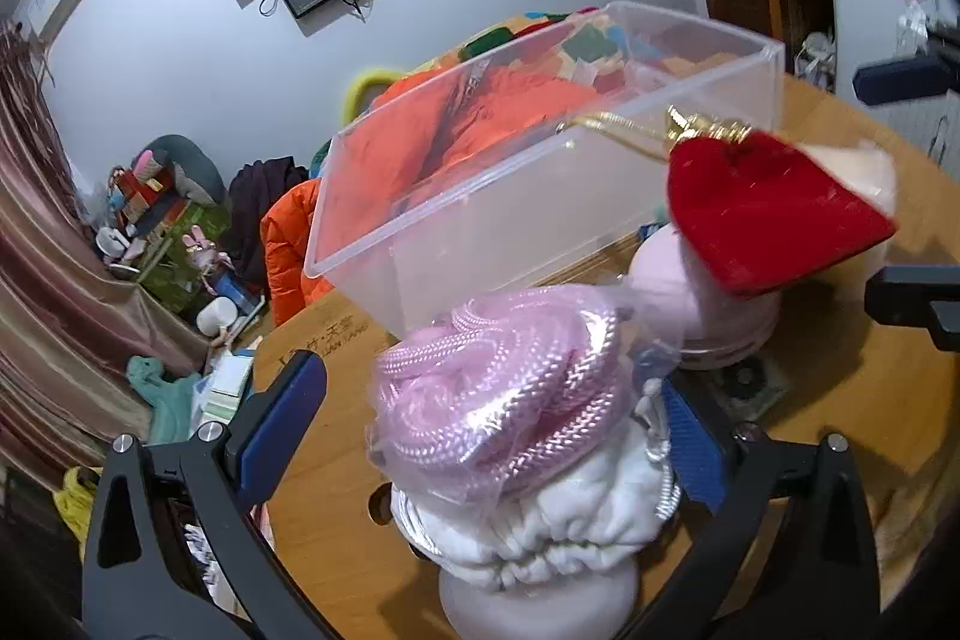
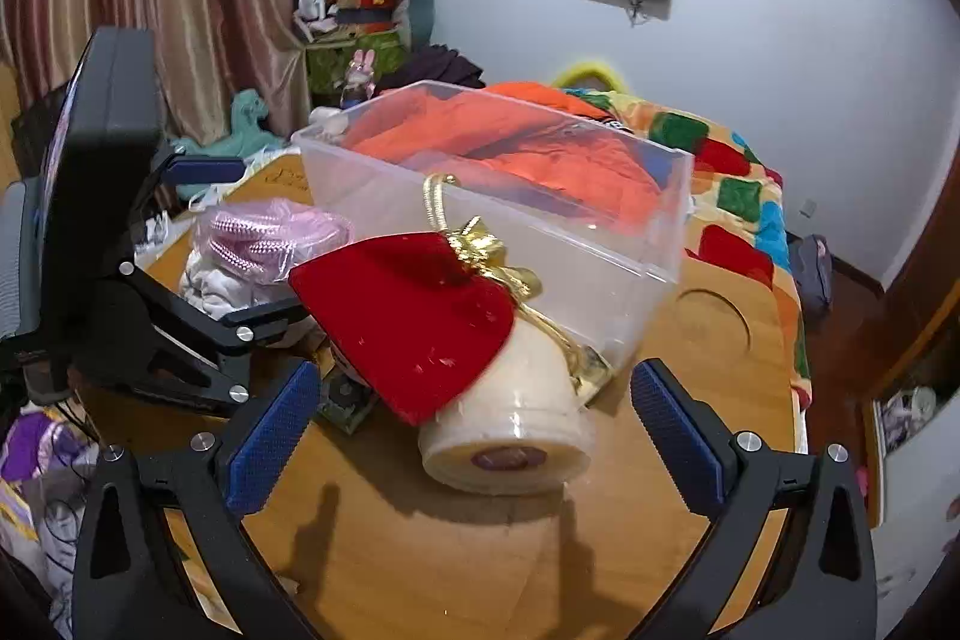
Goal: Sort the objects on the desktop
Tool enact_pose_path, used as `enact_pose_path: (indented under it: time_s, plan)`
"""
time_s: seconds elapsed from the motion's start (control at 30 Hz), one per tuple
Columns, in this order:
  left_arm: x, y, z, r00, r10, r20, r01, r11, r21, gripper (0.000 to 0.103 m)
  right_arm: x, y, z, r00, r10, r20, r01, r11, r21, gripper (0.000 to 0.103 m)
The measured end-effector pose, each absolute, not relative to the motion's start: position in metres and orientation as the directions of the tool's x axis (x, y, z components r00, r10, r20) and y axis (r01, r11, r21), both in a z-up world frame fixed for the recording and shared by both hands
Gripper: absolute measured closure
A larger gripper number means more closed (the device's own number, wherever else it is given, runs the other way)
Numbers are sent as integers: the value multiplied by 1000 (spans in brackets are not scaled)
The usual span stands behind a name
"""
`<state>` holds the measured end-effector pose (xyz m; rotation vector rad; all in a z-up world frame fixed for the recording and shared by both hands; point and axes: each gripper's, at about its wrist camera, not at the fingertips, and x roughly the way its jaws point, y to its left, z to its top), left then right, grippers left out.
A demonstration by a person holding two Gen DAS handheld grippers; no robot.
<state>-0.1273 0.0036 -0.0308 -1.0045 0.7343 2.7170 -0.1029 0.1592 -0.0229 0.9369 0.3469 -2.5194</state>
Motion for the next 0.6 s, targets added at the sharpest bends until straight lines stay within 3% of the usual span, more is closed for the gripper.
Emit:
enact_pose_path:
  time_s: [0.33,0.6]
  plan:
    - [-129,-19,-23,-775,11,-632,-262,-915,306,0,-112,127,-25,-750,-245,-614,479,-842,-249,4]
    - [-137,-42,-8,-773,66,-631,-250,-946,208,3,-114,126,-17,-745,-267,-611,493,-837,-235,33]
